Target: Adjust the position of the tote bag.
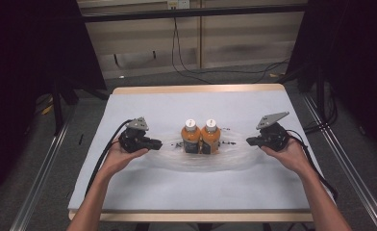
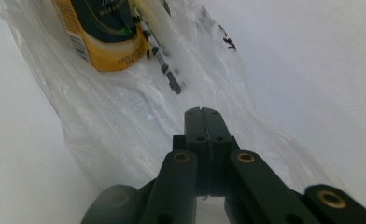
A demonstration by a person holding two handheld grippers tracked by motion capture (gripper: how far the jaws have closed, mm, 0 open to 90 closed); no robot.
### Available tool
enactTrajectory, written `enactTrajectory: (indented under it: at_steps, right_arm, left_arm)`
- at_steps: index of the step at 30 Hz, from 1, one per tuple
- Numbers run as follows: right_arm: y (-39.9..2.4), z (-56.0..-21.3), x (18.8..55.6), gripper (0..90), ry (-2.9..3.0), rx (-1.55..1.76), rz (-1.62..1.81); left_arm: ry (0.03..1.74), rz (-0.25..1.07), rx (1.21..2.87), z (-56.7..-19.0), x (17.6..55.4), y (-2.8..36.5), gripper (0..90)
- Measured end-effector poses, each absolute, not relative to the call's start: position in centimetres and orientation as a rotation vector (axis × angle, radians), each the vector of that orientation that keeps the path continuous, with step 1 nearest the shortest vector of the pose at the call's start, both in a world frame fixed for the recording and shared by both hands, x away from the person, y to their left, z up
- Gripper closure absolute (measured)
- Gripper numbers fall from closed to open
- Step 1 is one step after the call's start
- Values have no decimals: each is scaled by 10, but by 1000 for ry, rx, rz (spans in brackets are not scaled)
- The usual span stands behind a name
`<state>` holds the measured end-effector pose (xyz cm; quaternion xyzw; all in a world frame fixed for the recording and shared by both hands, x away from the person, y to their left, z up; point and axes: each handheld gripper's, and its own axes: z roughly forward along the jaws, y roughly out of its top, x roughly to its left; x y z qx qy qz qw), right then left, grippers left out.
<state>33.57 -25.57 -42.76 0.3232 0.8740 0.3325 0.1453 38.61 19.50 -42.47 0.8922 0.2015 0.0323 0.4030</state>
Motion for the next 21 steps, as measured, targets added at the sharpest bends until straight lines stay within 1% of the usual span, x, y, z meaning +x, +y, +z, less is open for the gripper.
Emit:
enactTrajectory:
  at_steps: [3,5,9,12,15,16,18,20,21]
  right_arm:
    - [-257,-426,336,900,2505,937,1035]
    - [-256,-424,337,900,2497,939,1066]
    - [-251,-420,339,900,2478,929,1141]
    - [-244,-419,338,900,2485,913,1151]
    - [-240,-419,338,900,2482,903,1160]
    - [-238,-419,338,900,2477,897,1168]
    - [-236,-418,338,900,2476,899,1183]
    - [-234,-418,338,900,2470,904,1200]
    - [-234,-418,338,900,2473,901,1215]
  left_arm:
    - [498,83,2242,-422,383,194,734]
    - [477,36,2237,-422,381,189,694]
    - [464,4,2212,-424,377,178,622]
    - [459,5,2202,-424,374,171,568]
    - [458,-12,2193,-424,370,164,550]
    - [457,-4,2183,-425,370,162,514]
    - [468,-7,2174,-426,368,157,481]
    - [483,28,2178,-426,365,151,398]
    - [471,33,2183,-425,364,149,385]
